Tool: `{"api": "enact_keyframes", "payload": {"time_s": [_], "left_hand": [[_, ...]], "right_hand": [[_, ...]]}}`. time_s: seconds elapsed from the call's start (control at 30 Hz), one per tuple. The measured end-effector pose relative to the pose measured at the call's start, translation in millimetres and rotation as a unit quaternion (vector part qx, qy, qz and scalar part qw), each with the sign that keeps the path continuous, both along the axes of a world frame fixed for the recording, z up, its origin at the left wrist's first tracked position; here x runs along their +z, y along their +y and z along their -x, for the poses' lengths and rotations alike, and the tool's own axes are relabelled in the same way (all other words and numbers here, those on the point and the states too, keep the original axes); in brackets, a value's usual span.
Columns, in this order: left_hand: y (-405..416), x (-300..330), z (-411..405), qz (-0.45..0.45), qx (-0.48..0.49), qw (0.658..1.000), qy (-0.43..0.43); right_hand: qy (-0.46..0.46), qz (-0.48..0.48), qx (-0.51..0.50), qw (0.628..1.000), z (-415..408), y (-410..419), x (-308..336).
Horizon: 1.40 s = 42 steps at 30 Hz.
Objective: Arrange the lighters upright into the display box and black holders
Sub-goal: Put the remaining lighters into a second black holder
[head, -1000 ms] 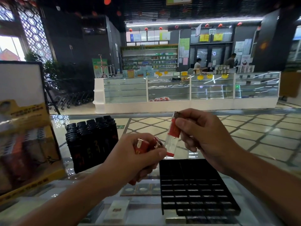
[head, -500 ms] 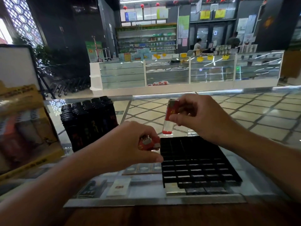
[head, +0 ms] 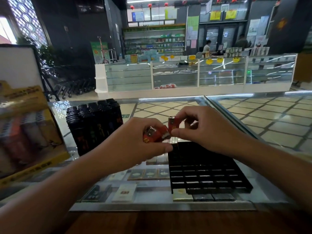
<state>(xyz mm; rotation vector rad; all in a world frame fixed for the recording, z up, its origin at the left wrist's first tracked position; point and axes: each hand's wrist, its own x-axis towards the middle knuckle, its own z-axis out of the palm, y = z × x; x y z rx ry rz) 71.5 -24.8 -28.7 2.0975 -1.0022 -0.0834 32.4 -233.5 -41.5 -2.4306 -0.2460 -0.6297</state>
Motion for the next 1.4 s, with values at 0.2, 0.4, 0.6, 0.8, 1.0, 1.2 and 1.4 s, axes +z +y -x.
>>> {"api": "enact_keyframes", "payload": {"time_s": [0.2, 0.4, 0.6, 0.8, 1.0, 1.2, 1.4], "left_hand": [[0.8, 4.6, 7.9, 0.135, -0.005, 0.988, 0.075], [-2.3, 3.1, 16.0, 0.154, -0.038, 0.984, 0.080], [-3.6, 3.2, 14.9, 0.163, -0.056, 0.979, 0.105], [-2.4, 3.6, 10.7, 0.161, -0.009, 0.984, 0.081], [-1.0, -1.3, 7.0, 0.175, -0.079, 0.965, 0.179], [-2.9, 1.4, 9.1, 0.165, -0.097, 0.959, 0.209], [-4.0, 0.2, 9.6, 0.139, -0.033, 0.983, 0.119]], "right_hand": [[-0.147, -0.133, 0.030, 0.980, 18.4, 14.2, 14.9], [-0.059, -0.102, 0.070, 0.991, 23.7, 31.0, 8.6], [-0.063, -0.191, 0.081, 0.976, 24.9, 28.2, 13.4], [-0.083, -0.270, 0.045, 0.958, 21.8, 20.8, 20.0], [0.027, -0.338, 0.177, 0.924, 25.8, 27.8, 21.9], [0.062, -0.365, 0.189, 0.910, 23.8, 22.4, 22.4], [0.016, -0.353, 0.133, 0.926, 27.1, 24.8, 23.4]]}}
